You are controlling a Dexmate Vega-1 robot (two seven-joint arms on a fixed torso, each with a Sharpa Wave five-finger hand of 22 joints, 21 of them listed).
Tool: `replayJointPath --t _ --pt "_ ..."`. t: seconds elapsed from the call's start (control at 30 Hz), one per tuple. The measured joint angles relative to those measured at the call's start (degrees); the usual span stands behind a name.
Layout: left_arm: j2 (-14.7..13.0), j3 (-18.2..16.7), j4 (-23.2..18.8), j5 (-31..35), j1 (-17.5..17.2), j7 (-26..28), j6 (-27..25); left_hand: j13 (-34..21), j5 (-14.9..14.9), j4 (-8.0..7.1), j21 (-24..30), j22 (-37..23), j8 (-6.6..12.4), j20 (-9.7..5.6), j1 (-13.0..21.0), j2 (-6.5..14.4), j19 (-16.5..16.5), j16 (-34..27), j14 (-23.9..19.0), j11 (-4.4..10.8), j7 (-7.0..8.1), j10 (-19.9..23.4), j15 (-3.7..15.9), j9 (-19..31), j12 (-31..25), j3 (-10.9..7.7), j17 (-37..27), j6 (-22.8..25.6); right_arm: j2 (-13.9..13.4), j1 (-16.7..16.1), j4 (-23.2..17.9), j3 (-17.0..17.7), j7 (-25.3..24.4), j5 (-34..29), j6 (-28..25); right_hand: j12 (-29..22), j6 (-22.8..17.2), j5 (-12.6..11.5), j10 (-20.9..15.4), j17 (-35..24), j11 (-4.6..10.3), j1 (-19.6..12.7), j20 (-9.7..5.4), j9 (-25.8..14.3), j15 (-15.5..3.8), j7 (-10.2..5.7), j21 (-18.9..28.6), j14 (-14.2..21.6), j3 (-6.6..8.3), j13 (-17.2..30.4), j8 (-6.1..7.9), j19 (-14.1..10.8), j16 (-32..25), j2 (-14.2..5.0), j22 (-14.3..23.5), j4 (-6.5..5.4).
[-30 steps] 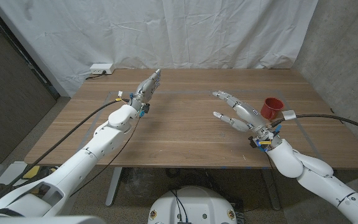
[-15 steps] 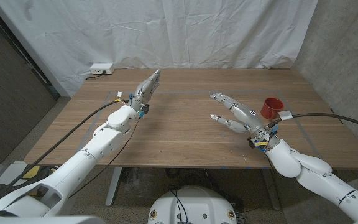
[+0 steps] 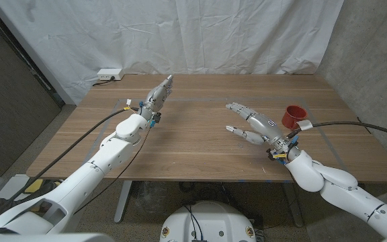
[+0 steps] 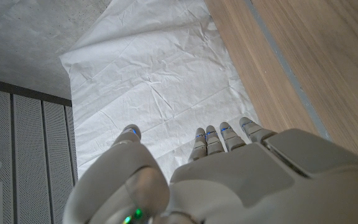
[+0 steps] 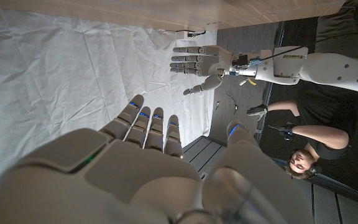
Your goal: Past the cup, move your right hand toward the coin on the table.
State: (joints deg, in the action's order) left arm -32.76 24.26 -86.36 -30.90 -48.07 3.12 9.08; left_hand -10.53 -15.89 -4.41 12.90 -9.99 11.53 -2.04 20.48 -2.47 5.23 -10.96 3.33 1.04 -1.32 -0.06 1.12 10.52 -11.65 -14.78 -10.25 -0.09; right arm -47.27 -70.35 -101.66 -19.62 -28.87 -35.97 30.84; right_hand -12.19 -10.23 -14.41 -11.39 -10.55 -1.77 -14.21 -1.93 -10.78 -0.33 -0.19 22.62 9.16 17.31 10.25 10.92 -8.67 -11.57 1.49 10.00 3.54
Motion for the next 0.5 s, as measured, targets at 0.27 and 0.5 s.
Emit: replayJointPath --t 0.27,0.5 --pt "-0.03 -0.07 0.11 -0.01 -0.03 -0.02 0.01 0.0 0.23 0.24 0.0 0.0 0.0 0.0 0.0 0.0 0.0 0.0 0.0 0.0 0.0 0.0 0.0 0.0 0.0 0.24 0.0 0.0 -0.82 0.55 -0.24 -1.19 0.34 0.9 -1.72 -0.31 0.0 0.0 -2.08 -0.09 0.03 0.41 -0.22 0.0 -0.18 0.0 -0.79 3.12 0.0 0.22 0.0 -0.61 -0.89 -0.41 0.0 0.0" --pt "0.02 -0.08 0.38 -0.04 0.09 -0.12 0.01 0.0 0.23 0.24 -0.22 0.0 0.0 0.0 0.0 0.0 0.0 0.0 0.0 0.0 0.0 0.0 0.0 0.0 0.0 0.24 0.0 0.0 -1.3 0.85 -0.26 -1.79 0.37 1.6 -2.22 -0.67 -0.42 0.0 -3.27 -0.26 0.24 0.61 -0.33 0.0 -1.5 -0.42 -1.04 7.04 0.0 0.29 0.39 -2.15 -1.86 -0.61 0.0 0.0"
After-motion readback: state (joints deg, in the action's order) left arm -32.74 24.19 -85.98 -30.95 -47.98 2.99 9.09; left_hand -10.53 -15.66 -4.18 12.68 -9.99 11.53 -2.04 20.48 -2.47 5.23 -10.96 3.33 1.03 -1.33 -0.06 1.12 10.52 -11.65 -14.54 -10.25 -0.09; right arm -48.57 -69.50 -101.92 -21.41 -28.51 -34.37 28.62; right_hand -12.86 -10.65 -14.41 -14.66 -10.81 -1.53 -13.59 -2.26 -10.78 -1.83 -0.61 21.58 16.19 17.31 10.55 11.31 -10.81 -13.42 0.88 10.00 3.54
